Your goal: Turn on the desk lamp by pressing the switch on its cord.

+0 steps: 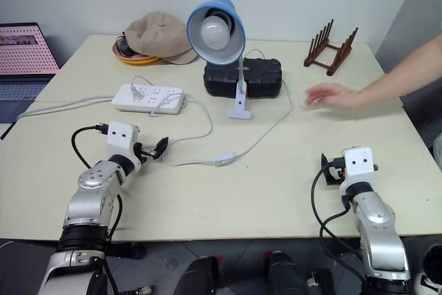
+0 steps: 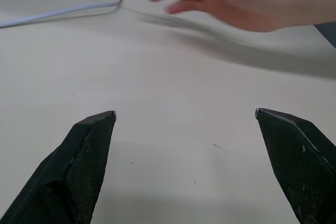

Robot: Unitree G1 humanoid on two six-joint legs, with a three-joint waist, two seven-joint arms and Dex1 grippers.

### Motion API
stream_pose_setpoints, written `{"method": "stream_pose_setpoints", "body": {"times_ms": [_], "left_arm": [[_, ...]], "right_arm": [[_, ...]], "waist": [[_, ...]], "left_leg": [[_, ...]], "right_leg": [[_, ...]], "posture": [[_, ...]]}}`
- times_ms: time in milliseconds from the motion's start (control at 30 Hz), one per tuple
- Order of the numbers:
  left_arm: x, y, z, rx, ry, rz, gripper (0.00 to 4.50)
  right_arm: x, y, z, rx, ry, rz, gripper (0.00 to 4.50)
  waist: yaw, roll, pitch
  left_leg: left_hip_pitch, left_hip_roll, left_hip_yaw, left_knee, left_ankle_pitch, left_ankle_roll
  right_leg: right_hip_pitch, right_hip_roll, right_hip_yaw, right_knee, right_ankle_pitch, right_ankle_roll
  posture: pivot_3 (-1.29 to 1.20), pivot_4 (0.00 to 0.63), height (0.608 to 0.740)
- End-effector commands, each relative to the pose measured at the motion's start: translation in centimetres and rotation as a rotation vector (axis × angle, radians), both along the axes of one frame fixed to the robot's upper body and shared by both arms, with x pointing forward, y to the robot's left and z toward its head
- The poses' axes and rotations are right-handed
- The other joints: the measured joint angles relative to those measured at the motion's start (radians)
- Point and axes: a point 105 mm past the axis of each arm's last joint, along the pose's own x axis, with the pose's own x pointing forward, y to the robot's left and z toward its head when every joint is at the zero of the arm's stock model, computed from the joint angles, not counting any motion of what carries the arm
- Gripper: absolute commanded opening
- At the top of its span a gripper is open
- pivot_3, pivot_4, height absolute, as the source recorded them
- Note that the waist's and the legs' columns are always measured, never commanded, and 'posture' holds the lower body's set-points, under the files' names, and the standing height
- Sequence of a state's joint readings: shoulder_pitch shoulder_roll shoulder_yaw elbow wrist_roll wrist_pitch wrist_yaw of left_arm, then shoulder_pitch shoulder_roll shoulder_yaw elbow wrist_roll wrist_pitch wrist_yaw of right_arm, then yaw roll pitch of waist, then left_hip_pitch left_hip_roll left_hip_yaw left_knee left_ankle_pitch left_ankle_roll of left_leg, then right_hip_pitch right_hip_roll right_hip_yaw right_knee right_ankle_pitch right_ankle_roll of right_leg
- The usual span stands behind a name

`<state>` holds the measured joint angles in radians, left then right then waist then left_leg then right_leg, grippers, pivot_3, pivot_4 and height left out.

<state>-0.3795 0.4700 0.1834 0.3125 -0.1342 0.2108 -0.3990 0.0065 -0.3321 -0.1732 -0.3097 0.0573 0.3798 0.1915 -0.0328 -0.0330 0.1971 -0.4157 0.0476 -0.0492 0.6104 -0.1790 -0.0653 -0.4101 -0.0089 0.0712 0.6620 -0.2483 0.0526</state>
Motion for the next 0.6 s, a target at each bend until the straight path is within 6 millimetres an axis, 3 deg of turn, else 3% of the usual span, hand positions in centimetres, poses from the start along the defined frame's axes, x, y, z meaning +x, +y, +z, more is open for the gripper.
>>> {"method": "stream_pose_setpoints", "body": {"times_ms": [33, 167, 267, 467, 600], "left_arm": [[0.2, -0.1, 1.8, 0.026, -0.060, -0.018, 4.50], [0.1, -0.1, 2.2, 0.043, -0.065, -0.040, 4.50], [-0.2, -1.1, 3.1, 0.063, -0.062, -0.153, 4.50], [-1.8, -4.1, 4.7, 0.140, -0.002, -0.451, 4.50], [-4.1, -7.4, 5.3, 0.216, 0.132, -0.801, 4.50]], "right_arm": [[-0.1, 0.1, 1.6, -0.034, -0.065, 0.011, 4.46], [0.0, 0.3, 1.6, -0.039, -0.062, 0.022, 4.46], [0.1, 0.5, 1.8, -0.044, -0.066, 0.045, 4.46], [-0.1, 3.4, 2.7, 0.029, -0.045, 0.263, 4.46], [-3.6, 9.4, 4.0, 0.134, 0.021, 0.685, 4.46]], "waist": [[0.000, 0.000, 0.000], [0.000, 0.000, 0.000], [0.000, 0.000, 0.000], [-0.001, 0.000, 0.000], [-0.002, 0.000, 0.000]], "left_leg": [[0.000, 0.000, 0.000, 0.000, 0.000, 0.000], [0.000, 0.000, 0.000, 0.000, 0.000, 0.000], [0.000, 0.000, 0.000, 0.000, 0.000, 0.000], [0.000, 0.000, 0.000, 0.000, 0.000, 0.000], [0.000, 0.001, 0.000, 0.000, 0.000, 0.000]], "right_leg": [[0.000, 0.000, 0.000, 0.000, 0.000, 0.000], [0.000, 0.000, 0.000, 0.000, 0.000, 0.000], [0.000, 0.000, 0.000, 0.000, 0.000, 0.000], [0.000, 0.000, 0.000, 0.000, -0.002, -0.003], [0.000, 0.000, 0.000, 0.000, -0.002, -0.004]], "posture": [[0.00, 0.150, 0.740], [0.00, 0.150, 0.740], [0.00, 0.150, 0.740], [0.00, 0.150, 0.740], [0.00, 0.150, 0.740]]}}
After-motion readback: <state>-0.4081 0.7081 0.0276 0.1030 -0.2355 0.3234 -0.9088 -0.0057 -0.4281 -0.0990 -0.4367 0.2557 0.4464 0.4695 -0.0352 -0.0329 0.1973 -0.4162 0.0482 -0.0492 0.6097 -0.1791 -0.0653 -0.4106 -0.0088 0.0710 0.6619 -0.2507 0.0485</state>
